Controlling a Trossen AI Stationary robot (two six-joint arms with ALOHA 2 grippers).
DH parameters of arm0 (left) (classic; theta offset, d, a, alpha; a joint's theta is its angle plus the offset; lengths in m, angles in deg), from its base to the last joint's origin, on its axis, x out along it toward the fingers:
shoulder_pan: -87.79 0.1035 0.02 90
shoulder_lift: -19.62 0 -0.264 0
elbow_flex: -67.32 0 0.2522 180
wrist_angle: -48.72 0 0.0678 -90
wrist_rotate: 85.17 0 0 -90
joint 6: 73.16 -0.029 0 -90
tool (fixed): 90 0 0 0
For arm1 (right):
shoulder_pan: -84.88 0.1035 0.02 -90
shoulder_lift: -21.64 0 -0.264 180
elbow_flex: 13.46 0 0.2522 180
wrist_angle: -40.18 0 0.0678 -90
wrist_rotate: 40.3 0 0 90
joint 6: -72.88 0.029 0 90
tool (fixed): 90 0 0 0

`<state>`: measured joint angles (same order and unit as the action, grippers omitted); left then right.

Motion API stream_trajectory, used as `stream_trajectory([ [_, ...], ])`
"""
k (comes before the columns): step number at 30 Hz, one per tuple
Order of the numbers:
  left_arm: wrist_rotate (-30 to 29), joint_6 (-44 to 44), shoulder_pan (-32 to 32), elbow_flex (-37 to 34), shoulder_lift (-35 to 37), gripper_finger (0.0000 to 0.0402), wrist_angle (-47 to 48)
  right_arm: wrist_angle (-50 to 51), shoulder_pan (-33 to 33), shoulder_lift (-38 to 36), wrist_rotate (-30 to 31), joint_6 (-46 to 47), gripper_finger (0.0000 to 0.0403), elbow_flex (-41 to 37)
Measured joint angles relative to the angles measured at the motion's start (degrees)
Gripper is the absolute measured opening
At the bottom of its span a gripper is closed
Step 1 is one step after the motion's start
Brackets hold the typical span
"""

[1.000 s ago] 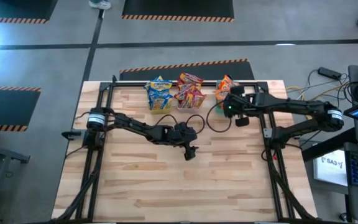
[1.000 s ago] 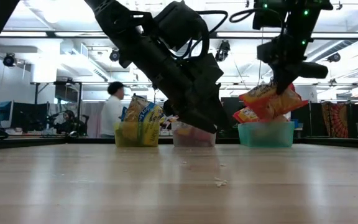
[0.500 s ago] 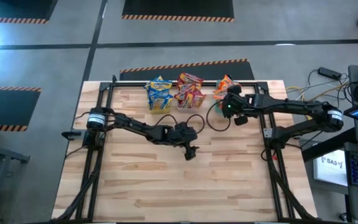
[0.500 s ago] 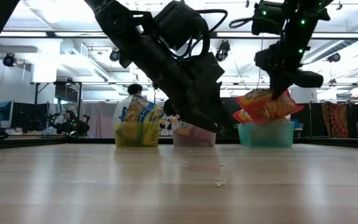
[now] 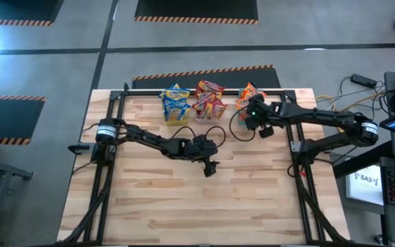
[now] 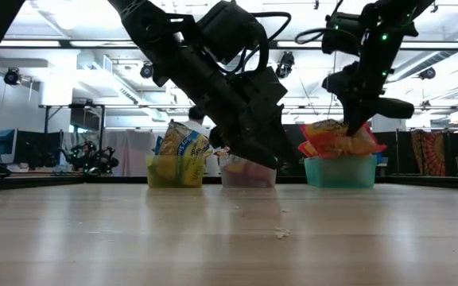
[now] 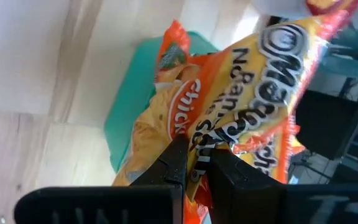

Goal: Sort Maruchan noodles
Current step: Put the orange noodle into the green bin

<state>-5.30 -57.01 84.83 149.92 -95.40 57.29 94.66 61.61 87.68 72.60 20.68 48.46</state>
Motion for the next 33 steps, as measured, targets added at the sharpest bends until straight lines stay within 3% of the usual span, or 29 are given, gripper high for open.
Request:
stream_trajectory([
  [16, 0.0, 0.0, 0.0, 0.0, 0.0, 0.0275, 0.1, 0.3, -4.2, 7.3, -0.7, -6.9, 0.0022, 0.0],
  [25, 0.0, 0.0, 0.0, 0.0, 0.0, 0.0275, 0.1, 0.7, -4.1, 4.8, -0.4, 0.4, 0.0027, -0.1],
  [33, -1.4, 1.1, 0.0, 0.0, 0.0, 0.0275, 0.1, 1.1, -4.1, 4.0, -0.5, 9.3, 0.0074, -0.1],
])
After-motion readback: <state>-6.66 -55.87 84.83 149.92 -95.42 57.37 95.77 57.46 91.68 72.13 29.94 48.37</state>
